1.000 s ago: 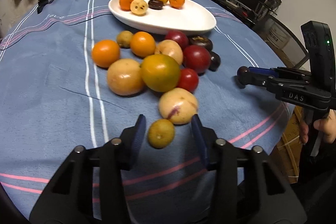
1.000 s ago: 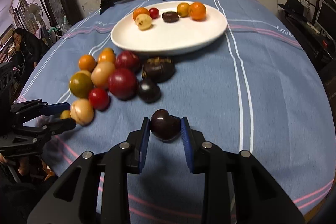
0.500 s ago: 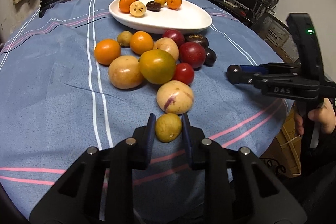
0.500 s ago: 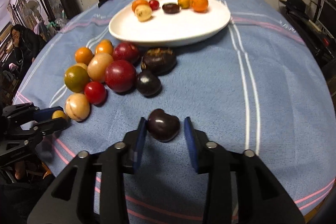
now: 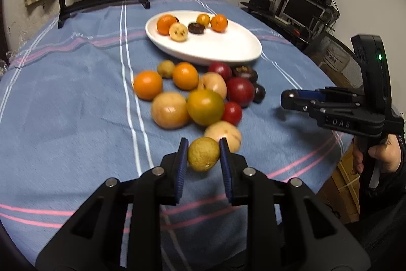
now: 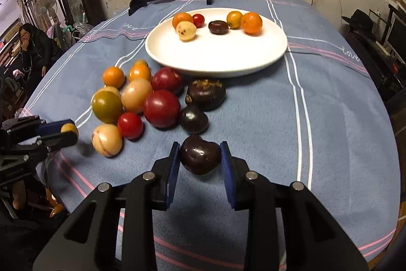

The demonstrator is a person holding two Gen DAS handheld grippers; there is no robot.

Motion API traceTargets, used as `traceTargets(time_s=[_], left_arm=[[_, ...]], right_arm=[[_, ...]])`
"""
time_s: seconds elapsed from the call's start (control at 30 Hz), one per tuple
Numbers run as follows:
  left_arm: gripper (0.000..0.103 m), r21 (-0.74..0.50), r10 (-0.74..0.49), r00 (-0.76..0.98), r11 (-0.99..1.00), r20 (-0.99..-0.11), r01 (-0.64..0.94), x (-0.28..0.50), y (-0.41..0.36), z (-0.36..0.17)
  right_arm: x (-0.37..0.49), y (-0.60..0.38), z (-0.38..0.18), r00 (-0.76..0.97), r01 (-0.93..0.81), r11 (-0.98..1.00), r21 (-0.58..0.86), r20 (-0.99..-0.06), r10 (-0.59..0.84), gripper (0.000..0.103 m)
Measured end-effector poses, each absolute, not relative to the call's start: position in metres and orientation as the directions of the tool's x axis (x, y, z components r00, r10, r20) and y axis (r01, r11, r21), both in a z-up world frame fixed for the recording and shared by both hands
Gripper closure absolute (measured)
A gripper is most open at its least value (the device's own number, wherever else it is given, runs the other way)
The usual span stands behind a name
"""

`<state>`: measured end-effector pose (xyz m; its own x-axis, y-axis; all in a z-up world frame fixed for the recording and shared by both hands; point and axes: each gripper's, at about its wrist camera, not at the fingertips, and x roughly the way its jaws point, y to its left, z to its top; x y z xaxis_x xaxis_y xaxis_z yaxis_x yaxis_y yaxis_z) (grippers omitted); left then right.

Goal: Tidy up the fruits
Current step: 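Grasp a small yellow-green fruit with the left tool while the right tool grasps a dark purple fruit, then place both fruits on the white plate and open both tools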

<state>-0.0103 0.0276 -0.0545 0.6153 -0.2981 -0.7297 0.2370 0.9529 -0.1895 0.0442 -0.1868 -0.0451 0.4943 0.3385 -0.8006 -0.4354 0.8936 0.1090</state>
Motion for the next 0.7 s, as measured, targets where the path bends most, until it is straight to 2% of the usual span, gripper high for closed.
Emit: traceTargets(time_s=[0.27, 0.57, 0.7], left_arm=[[0.078, -0.213, -0.301, 0.634, 0.953, -0.713, 0.213, 0.042, 0.029, -0.031], [0.078, -0.18, -0.232, 0.634, 0.973, -0.738, 0.146, 0.169, 0.022, -0.006], [0.078, -0.212, -0.253, 0.604, 0.967, -0.756, 0.139, 0.221, 0.014, -0.005]], right_arm=[[0.073, -0.177, -0.027, 0.514, -0.459, 0.882, 0.108, -0.777, 0.363, 0.071], [0.167, -0.155, -0.006, 0.543, -0.444, 0.894, 0.068, -0.773, 0.328, 0.071], [0.206, -0.145, -0.01, 0.549, -0.423, 0.905, 0.05, -0.781, 0.3, 0.071]])
